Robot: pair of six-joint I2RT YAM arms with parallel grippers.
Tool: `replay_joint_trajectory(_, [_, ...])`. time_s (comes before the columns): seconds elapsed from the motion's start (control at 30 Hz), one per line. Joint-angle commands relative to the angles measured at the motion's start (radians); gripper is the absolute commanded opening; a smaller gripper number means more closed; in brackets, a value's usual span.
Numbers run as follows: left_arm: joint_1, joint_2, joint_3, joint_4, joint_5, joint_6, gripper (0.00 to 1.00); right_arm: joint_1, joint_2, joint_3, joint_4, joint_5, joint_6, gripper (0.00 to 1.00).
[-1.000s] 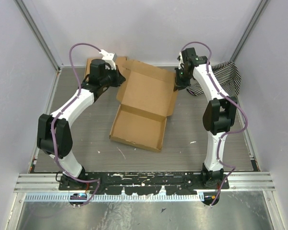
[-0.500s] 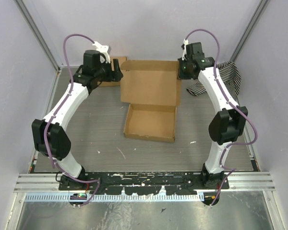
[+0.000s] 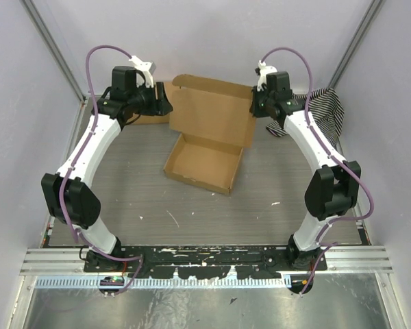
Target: Fold the paper box
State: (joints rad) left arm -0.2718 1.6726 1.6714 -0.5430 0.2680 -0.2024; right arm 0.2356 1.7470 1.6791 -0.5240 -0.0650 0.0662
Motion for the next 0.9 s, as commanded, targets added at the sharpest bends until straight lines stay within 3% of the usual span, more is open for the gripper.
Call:
replay_joint_trajectory(0.0, [-0.004,0.036,0.035,-0.013,0.008,0.012,0.63,0.016,-0.123,-0.135,0.224,-0.098,-0.084,0.01])
replay_joint_trajectory(0.27, [-0.004,0.093,0.048,-0.057,-0.091,0.06,0.61,0.018,-0.143,-0.191,0.231,-0.233,-0.216,0.01])
replay_joint_trajectory(0.6, [-0.003,0.042,0.036,-0.077,-0.211,0.126,0.61,0.019,-0.126,-0.174,0.192,-0.247,-0.24,0.01])
replay_joint_trajectory(0.87, [-0.004,0.046,0.005,-0.017,-0.097,0.129,0.61,0.019,-0.127,-0.174,0.177,-0.302,-0.253,0.01])
